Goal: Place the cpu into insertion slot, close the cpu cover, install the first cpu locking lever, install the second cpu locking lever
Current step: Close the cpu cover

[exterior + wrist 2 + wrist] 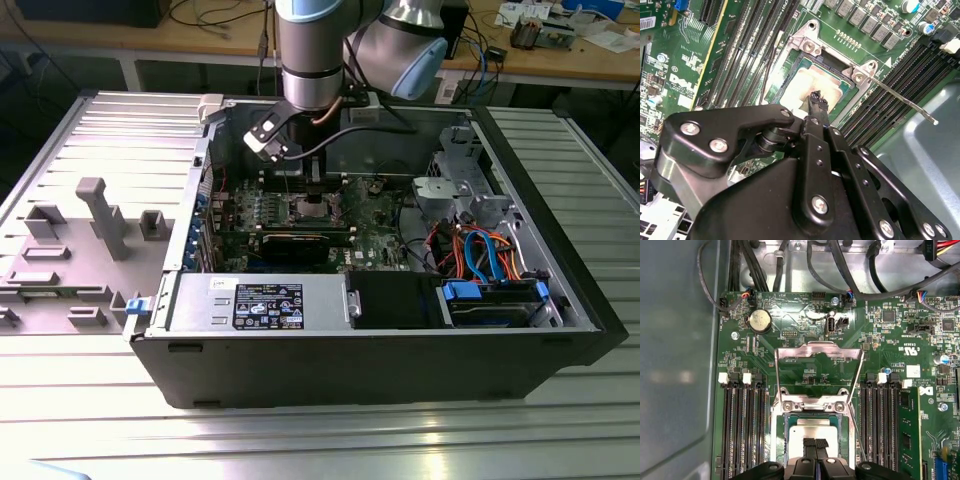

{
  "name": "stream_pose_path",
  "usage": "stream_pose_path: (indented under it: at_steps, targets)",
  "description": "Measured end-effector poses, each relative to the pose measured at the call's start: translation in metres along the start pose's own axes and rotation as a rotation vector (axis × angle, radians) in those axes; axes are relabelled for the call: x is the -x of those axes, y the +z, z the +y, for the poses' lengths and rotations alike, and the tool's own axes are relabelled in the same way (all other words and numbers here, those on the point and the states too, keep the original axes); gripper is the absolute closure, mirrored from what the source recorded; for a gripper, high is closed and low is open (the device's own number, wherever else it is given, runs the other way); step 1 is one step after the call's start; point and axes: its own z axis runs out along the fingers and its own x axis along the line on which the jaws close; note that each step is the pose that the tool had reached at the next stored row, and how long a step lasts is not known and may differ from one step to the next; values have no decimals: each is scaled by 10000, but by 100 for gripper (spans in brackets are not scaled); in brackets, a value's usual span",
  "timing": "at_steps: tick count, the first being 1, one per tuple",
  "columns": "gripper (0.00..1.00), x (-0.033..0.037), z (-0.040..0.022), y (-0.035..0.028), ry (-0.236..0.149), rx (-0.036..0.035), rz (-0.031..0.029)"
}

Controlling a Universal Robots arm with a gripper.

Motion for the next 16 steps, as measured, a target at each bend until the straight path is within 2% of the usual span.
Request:
stream_pose_path:
  at_steps: [2, 4, 6, 8, 9, 16]
  targets:
    - [89, 1, 15, 1, -9, -257, 4]
    - [89, 1, 33, 1, -19, -459, 7]
    - [89, 1, 33, 0, -152, -456, 16]
    - [89, 2, 34, -5, -496, -447, 25]
    - [89, 2, 34, -13, -500, -447, 25]
    - [89, 7, 46, -191, -501, -446, 27]
